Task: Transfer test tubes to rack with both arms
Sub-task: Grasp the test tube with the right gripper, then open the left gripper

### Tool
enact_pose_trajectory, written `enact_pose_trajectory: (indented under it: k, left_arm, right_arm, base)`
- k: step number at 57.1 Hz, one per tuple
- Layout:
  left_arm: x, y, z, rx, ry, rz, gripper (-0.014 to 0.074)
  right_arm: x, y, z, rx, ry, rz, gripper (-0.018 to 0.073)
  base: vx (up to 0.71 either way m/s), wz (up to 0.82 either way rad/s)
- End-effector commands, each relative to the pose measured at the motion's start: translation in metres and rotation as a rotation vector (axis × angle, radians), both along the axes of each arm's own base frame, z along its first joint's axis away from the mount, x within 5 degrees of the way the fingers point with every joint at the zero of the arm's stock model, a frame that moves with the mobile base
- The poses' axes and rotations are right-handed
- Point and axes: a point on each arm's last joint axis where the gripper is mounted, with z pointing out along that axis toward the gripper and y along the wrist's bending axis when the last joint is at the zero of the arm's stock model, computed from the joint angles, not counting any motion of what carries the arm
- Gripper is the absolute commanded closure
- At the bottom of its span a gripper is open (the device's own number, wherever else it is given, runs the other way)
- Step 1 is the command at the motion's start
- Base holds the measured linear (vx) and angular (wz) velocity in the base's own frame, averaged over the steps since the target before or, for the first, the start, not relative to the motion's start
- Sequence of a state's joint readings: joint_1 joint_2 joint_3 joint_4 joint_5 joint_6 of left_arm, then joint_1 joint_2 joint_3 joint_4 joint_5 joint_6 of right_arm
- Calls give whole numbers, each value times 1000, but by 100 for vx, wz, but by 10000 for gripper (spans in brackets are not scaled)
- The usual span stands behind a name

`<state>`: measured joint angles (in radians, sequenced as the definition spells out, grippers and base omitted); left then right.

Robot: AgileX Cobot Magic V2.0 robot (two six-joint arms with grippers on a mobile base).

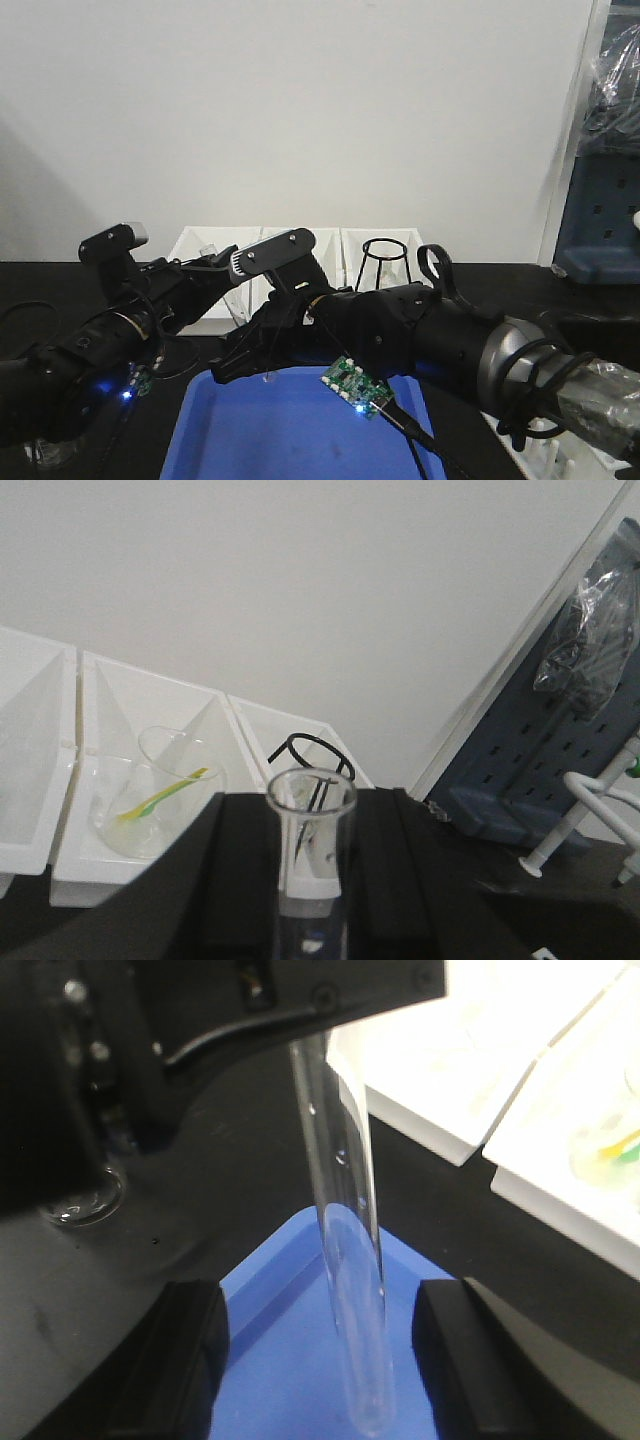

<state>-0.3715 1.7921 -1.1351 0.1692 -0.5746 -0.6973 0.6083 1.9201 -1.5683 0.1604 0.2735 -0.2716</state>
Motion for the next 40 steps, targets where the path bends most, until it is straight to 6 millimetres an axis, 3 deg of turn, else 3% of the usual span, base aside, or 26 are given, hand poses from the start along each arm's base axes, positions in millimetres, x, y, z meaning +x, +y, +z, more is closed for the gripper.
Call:
enact_pose_trajectory:
  k: [1, 40]
  left_arm:
    - [-6, -1, 38, -122, -130, -20, 591]
    - [-14, -14, 38, -101, -128, -188, 591]
  right_arm:
    - [-1, -3, 47, 86, -185, -3, 79]
    - [2, -5, 52, 74, -276, 0, 83]
  base:
    - [0, 0]
    - [0, 0]
